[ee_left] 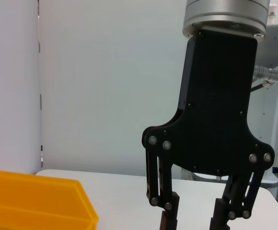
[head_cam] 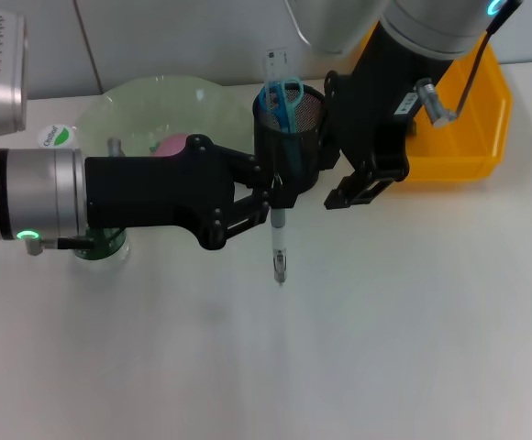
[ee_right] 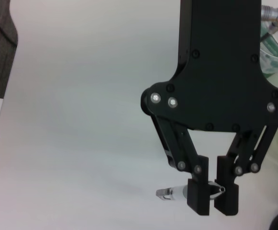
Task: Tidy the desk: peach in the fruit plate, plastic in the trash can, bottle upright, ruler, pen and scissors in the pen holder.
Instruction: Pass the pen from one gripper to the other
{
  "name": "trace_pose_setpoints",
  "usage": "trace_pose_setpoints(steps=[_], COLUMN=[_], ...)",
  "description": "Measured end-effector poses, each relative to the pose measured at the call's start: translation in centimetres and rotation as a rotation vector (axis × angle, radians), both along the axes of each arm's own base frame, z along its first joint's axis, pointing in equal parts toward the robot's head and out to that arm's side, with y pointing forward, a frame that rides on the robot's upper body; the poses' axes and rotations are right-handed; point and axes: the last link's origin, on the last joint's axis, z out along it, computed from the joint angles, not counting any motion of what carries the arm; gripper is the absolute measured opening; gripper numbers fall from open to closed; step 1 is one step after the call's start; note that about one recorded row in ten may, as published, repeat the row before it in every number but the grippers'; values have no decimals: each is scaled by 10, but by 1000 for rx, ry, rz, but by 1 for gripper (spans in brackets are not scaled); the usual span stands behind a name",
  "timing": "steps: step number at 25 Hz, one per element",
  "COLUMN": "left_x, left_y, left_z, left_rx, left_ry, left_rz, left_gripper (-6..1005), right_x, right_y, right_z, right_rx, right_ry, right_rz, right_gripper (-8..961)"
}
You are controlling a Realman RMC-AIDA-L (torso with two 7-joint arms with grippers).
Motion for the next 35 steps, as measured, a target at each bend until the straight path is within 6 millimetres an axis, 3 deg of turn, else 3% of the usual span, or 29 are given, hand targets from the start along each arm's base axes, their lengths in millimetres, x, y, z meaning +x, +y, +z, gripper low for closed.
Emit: trace_pose_setpoints(steps=[10,18,21,23,26,27,31,34,35], left_x=[5,5,4,3,1,0,-4,-6,-14], left_y=[1,-1,-5,-7,-12,-13,-18,-20,-22], left_z=[5,17,25,28,37,39,49,52,58], left_rx=[4,24,33,38,46,46,47,48,55], left_ry=[-41,-137,-203,-234,-328,-355,-493,-537,-662], left_rz=[1,41,59,67,87,93,132,145,197], left_gripper=[130,132,133,134,134,135,136,137,137], right_x=[11,36,56,61,89,89,125,138,147], right_y=[-5,-21,-34,-37,-47,-47,-58,-62,-64], right_z=[28,72,100,105,121,121,132,135,136], right_rx=[80,172,209,214,246,246,287,305,314], right_ry=[87,295,479,519,682,682,876,942,984], right_rz=[-12,-11,-8,-6,-16,-16,-55,-69,-81], right_gripper=[434,444,448,450,454,455,460,463,465])
